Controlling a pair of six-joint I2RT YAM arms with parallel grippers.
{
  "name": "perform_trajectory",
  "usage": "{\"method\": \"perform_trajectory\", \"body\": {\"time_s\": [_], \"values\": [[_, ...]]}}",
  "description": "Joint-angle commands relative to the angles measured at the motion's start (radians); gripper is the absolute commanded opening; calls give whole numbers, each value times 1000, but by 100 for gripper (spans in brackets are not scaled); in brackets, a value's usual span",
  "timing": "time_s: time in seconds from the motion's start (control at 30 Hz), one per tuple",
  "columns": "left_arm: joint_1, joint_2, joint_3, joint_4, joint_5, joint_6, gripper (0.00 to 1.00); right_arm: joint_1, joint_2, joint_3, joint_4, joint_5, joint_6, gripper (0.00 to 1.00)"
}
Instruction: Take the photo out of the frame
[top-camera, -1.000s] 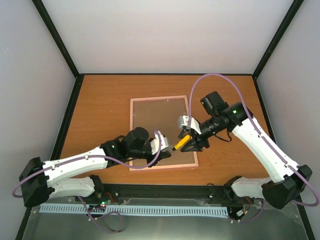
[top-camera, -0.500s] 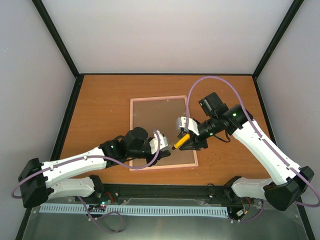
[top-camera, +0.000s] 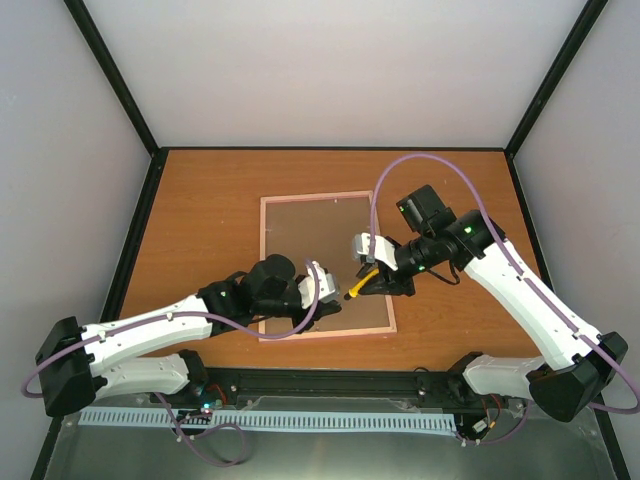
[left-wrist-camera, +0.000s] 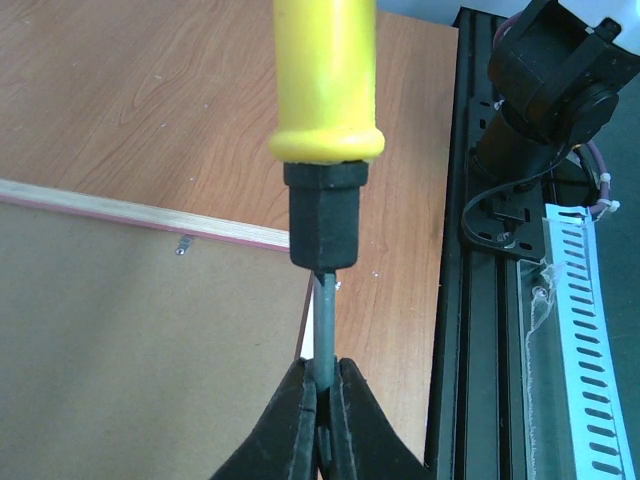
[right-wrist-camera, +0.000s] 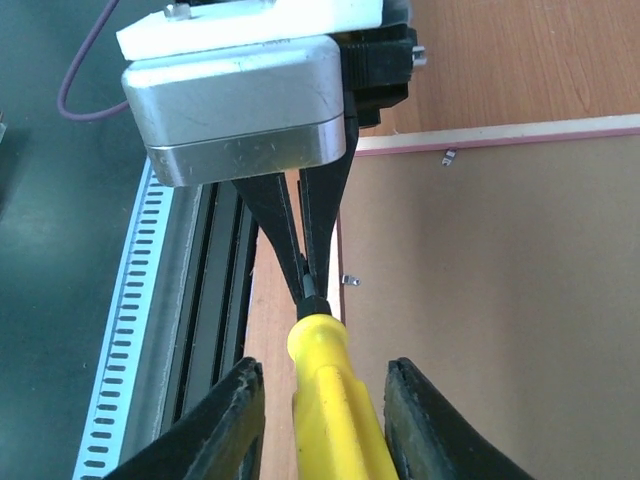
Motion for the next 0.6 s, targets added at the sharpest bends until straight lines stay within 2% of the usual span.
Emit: {"method": "perform_trajectory", "body": {"time_s": [0.0, 0.17, 0.27, 0.37, 0.5, 0.57], "values": [[6, -24, 2, 28, -28, 3, 1, 13, -12, -10, -12, -5, 12, 31], [6, -27, 1, 28, -30, 0, 1, 13, -10, -21, 2, -4, 30, 29], [7, -30, 2, 28, -31, 0, 1, 12, -15, -29, 10, -4, 41, 34], [7, -32, -1, 28, -30, -1, 1, 12, -23, -38, 23, 3, 50, 35], [6, -31, -1, 28, -33, -4, 1, 11, -20, -41, 25, 0, 56, 26], [6, -29, 0, 28, -36, -6, 1, 13, -19, -39, 26, -6, 60, 18]]}}
